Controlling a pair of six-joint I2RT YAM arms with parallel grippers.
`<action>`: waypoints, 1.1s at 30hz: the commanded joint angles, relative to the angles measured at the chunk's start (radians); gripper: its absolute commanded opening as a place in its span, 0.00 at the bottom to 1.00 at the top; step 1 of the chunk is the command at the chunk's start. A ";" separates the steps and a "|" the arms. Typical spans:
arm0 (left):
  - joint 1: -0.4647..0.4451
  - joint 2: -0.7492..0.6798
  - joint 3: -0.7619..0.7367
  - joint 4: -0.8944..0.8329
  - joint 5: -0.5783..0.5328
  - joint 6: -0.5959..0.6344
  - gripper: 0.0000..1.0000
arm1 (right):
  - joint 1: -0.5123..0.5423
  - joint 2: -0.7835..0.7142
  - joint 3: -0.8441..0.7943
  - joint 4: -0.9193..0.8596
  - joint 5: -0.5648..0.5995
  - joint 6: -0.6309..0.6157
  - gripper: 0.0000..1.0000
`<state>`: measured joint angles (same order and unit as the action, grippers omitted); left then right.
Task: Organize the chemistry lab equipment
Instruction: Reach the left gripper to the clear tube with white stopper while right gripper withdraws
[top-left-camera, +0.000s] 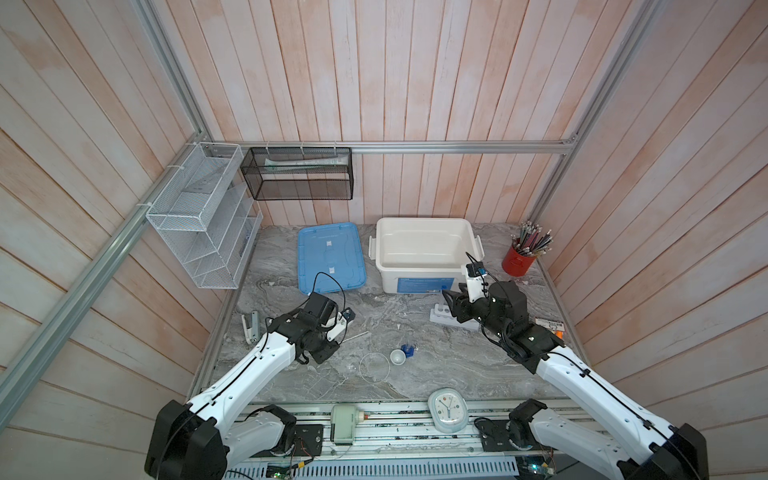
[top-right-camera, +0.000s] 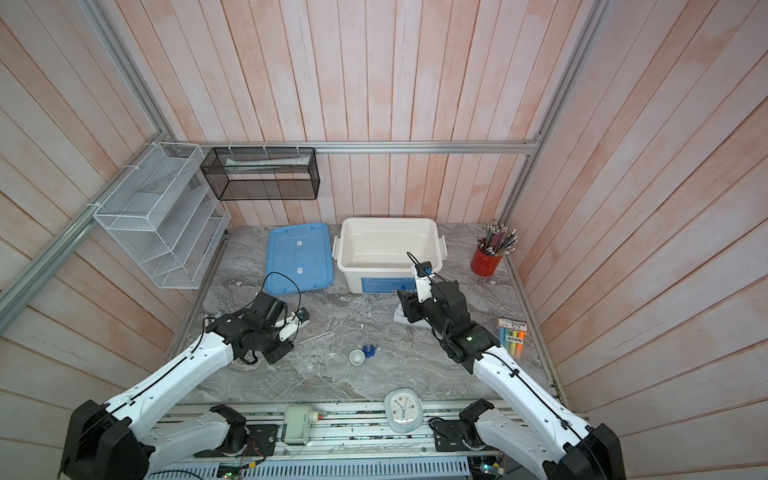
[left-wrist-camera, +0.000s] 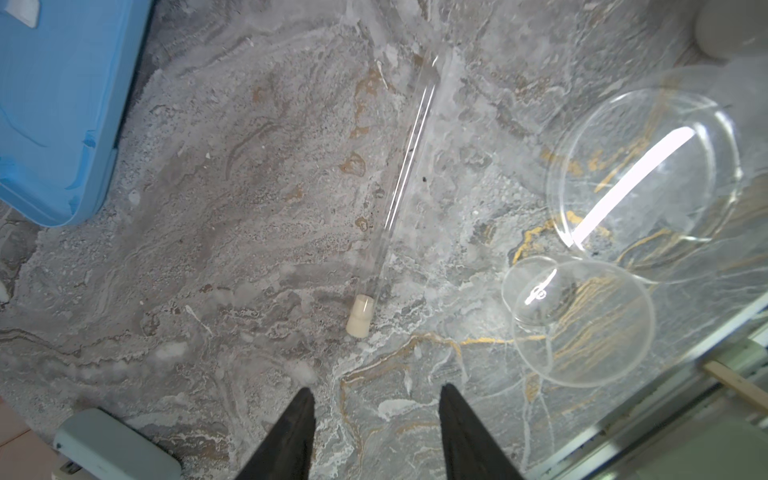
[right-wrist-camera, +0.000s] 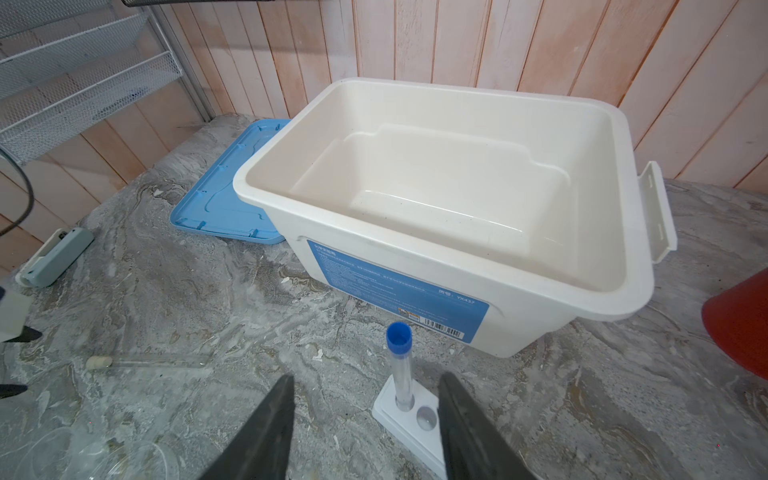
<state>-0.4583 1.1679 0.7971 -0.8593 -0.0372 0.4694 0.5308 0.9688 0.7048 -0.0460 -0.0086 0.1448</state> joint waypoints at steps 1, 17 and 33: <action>0.006 0.026 -0.013 0.055 -0.028 0.023 0.51 | -0.007 0.014 -0.014 0.069 -0.067 0.033 0.56; 0.018 0.177 -0.011 0.077 -0.012 0.034 0.49 | -0.053 -0.004 -0.053 0.151 -0.114 0.051 0.55; 0.015 0.292 0.020 0.102 -0.054 0.054 0.42 | -0.102 0.045 -0.075 0.227 -0.198 0.077 0.55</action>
<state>-0.4435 1.4460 0.7822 -0.7837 -0.0704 0.5083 0.4370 1.0061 0.6365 0.1444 -0.1791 0.2127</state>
